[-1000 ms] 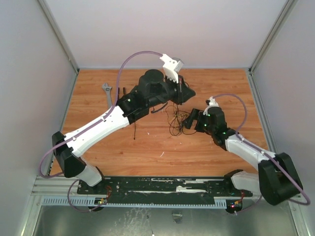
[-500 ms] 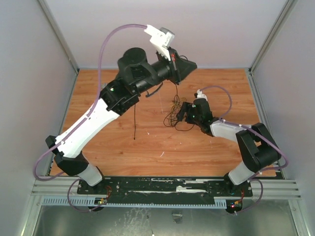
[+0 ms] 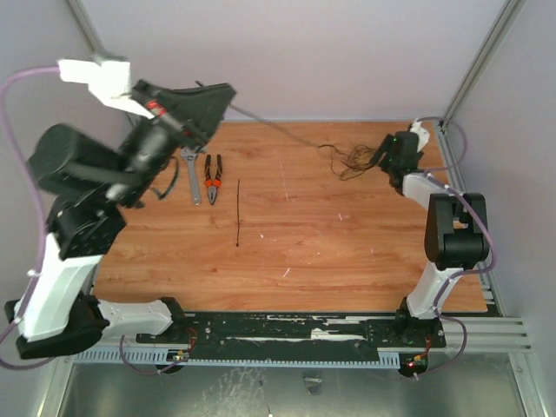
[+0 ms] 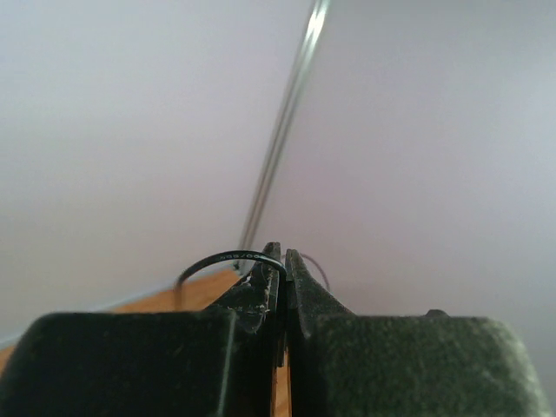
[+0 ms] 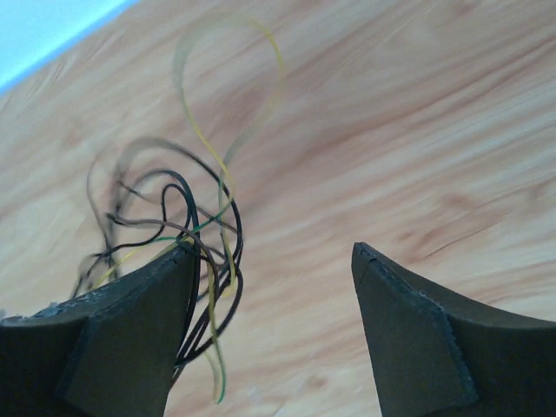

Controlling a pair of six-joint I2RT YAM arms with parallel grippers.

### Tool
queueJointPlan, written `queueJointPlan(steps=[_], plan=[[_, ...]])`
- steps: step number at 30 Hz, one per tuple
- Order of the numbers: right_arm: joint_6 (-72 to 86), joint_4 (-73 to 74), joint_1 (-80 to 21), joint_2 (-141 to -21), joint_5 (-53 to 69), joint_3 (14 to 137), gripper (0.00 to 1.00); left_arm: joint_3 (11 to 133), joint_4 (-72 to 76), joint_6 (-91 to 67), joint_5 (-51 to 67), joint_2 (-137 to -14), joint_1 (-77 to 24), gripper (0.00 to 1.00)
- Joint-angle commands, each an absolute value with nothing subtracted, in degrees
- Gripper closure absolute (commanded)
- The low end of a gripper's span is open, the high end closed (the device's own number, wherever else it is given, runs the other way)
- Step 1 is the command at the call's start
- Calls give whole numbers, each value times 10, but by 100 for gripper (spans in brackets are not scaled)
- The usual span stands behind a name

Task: Zip-tie the wires
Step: Untie the cable at the center of the board.

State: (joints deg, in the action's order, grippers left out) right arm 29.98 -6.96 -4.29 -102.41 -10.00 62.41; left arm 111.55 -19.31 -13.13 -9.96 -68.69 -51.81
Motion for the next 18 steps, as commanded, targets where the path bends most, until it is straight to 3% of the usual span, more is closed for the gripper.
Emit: queueJointPlan(steps=[1, 11, 18], plan=[[274, -26, 25, -1046, -147, 702, 27, 1076, -192, -111, -172, -641, -514, 100], [250, 9, 125, -1048, -135, 760, 25, 969, -179, -113, -241, -606, -514, 100], [192, 131, 130, -1081, 15, 840, 6, 896, -164, -138, -229, -637, -513, 100]])
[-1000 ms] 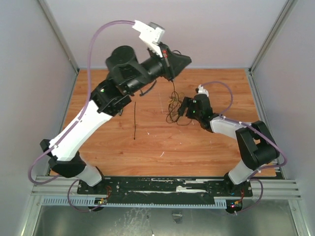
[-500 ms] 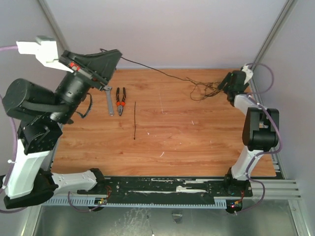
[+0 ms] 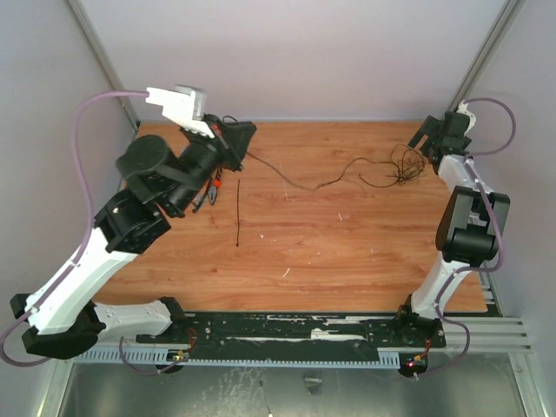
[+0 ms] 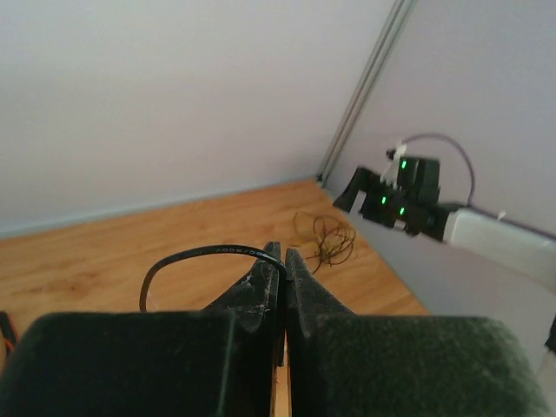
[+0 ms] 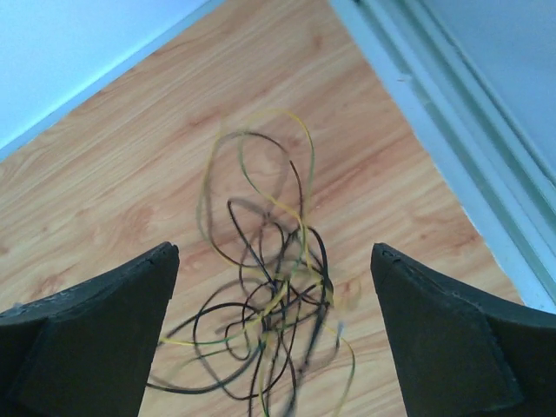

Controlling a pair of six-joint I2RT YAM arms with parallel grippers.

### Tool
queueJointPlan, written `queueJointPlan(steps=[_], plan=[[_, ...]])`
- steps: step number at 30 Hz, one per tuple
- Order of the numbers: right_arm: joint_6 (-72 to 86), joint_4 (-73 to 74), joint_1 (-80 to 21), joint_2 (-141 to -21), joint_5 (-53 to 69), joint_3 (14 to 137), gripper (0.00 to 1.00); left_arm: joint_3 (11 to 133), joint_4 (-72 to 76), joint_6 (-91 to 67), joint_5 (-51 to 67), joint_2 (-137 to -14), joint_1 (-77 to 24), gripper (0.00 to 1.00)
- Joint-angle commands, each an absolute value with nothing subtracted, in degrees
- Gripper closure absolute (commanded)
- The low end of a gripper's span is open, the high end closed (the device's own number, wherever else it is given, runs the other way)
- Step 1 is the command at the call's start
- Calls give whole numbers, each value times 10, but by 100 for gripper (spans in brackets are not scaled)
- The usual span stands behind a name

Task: Zip-tie the wires
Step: Untie the cable at the center of the board.

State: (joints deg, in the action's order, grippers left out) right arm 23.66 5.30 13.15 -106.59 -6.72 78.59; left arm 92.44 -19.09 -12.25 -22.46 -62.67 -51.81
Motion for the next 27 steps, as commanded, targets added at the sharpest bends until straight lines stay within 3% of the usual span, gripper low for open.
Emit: queueJointPlan(steps=[1, 4, 8, 13, 20, 27], plan=[[189, 146, 131, -1077, 18, 843, 5, 882, -163, -145, -229, -642, -511, 100], [187, 148, 135, -1037, 34, 814, 3, 845, -157, -173, -201, -659, -497, 100], [195, 131, 117, -971, 165, 767, 4, 790, -126, -208, -149, -675, -478, 100], [187, 125, 2, -927, 249, 700, 4, 777, -110, -213, -141, -681, -472, 100], [246, 49, -112, -924, 253, 605, 10, 752, -101, -221, -132, -672, -471, 100], [209, 47, -168, -922, 282, 558, 12, 751, -102, -219, -136, -659, -468, 100]])
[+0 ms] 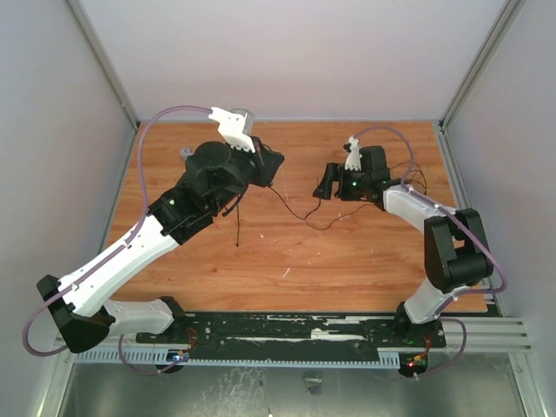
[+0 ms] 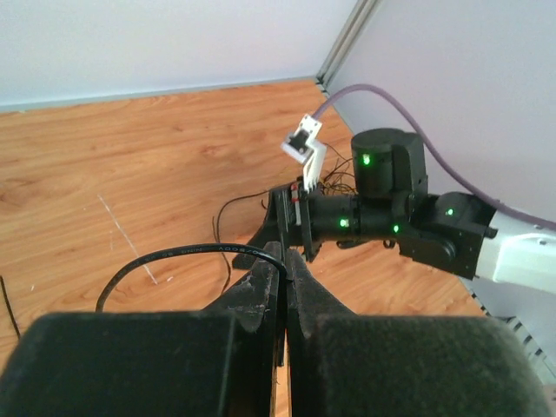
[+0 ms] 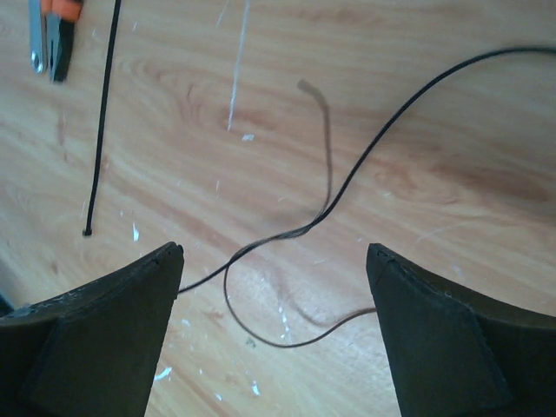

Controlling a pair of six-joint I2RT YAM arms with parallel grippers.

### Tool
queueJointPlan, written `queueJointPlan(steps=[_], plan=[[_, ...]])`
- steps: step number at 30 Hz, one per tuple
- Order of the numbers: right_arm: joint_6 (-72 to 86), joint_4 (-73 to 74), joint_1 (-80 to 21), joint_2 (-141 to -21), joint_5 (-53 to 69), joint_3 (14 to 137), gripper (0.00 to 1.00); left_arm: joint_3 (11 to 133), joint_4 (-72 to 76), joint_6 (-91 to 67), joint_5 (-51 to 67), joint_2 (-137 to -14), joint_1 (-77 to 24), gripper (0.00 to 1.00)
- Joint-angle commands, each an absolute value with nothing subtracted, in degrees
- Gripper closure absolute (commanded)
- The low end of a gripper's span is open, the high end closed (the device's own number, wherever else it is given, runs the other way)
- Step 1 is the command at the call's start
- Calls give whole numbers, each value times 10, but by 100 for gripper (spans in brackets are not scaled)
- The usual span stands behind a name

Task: Zip-tie the wires
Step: Untie the cable at the center of the board.

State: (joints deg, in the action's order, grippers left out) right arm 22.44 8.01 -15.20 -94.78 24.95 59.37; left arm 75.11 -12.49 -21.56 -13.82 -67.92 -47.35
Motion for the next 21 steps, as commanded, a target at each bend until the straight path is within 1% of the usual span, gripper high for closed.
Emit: queueJointPlan(steps=[1, 4, 6, 11, 16, 19, 21], plan=[[208, 35, -168, -909, 291, 536, 12, 751, -103, -219, -136, -658, -467, 100], [199, -3, -172, -876, 311, 479, 12, 754, -103, -218, -136, -659, -464, 100], [190, -7, -174, -874, 324, 463, 12, 762, -104, -217, -135, -664, -462, 100], [171, -33, -194, -888, 337, 447, 14, 783, -105, -214, -130, -675, -461, 100], [156, -47, -222, -916, 326, 461, 16, 798, -105, -214, -123, -683, -461, 100], [149, -43, -235, -940, 319, 475, 19, 807, -107, -214, -118, -689, -461, 100], [146, -39, -242, -951, 319, 480, 25, 813, -107, -210, -120, -690, -460, 100]])
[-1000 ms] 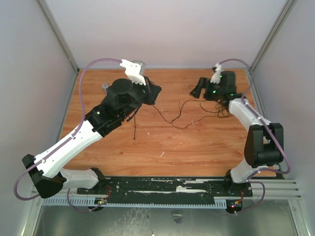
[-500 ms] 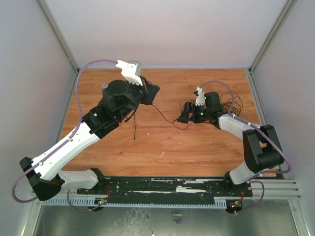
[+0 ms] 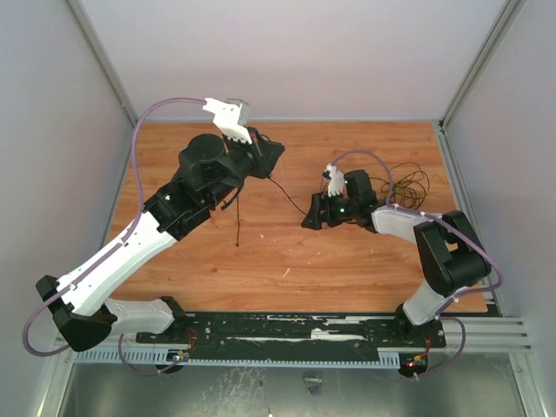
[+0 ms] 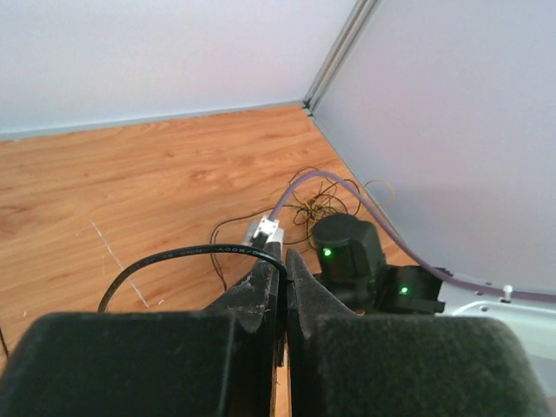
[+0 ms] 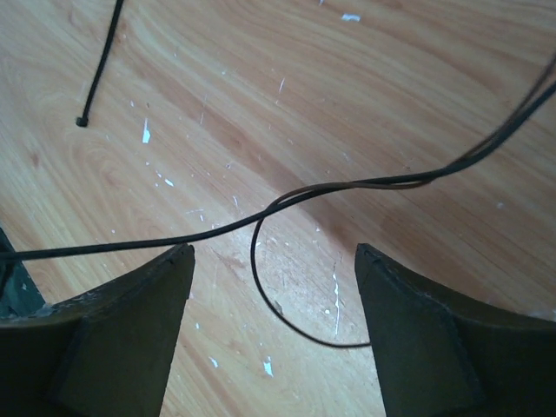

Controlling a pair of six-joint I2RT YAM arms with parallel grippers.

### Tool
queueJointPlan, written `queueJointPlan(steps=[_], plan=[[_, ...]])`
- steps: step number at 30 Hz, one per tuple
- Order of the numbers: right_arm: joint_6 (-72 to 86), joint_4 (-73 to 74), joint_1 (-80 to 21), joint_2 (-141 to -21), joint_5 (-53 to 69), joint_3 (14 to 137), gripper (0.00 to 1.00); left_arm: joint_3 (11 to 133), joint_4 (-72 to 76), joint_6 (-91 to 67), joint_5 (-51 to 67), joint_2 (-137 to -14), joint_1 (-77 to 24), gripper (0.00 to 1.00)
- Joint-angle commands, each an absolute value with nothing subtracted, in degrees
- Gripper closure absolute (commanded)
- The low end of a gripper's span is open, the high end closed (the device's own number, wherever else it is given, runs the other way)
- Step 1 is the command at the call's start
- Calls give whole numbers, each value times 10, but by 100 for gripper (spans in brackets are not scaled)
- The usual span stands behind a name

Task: Zip-tie the wires
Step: Untie the cable at the center of the board.

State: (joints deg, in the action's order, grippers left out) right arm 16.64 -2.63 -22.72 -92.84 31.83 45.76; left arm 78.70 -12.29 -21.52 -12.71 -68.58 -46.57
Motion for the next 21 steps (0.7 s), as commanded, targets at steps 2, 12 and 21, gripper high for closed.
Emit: queueJointPlan(steps=[2, 12, 21], plan=[[143, -37, -247, -954, 316, 479, 34, 825, -111, -205, -122, -694, -458, 100], [141, 16, -222, -924, 210, 477, 100, 919, -174, -166, -186, -706, -389, 100], [142, 78, -60, -913, 135, 515, 100, 940, -188, -163, -186, -671, -285, 100]])
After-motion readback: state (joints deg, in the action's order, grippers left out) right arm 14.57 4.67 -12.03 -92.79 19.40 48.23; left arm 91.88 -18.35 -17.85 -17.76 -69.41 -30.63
